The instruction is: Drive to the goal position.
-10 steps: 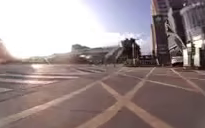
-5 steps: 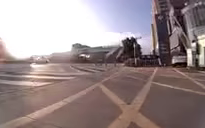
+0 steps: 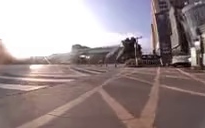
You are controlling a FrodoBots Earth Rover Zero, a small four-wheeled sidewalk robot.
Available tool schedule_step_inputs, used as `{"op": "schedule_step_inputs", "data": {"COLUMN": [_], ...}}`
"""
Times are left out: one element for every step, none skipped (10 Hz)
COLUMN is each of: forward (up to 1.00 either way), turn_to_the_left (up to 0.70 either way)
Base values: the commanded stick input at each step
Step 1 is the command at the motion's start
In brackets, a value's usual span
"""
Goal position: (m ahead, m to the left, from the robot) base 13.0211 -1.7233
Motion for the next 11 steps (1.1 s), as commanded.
{"op": "schedule_step_inputs", "data": {"forward": [0.70, 0.70, 0.70, 0.70, 0.70, 0.70, 0.70, 0.70, 0.70, 0.70, 0.70], "turn_to_the_left": [0.00, 0.00, 0.00, 0.00, 0.00, 0.00, 0.00, 0.00, 0.00, -0.02, -0.07]}}
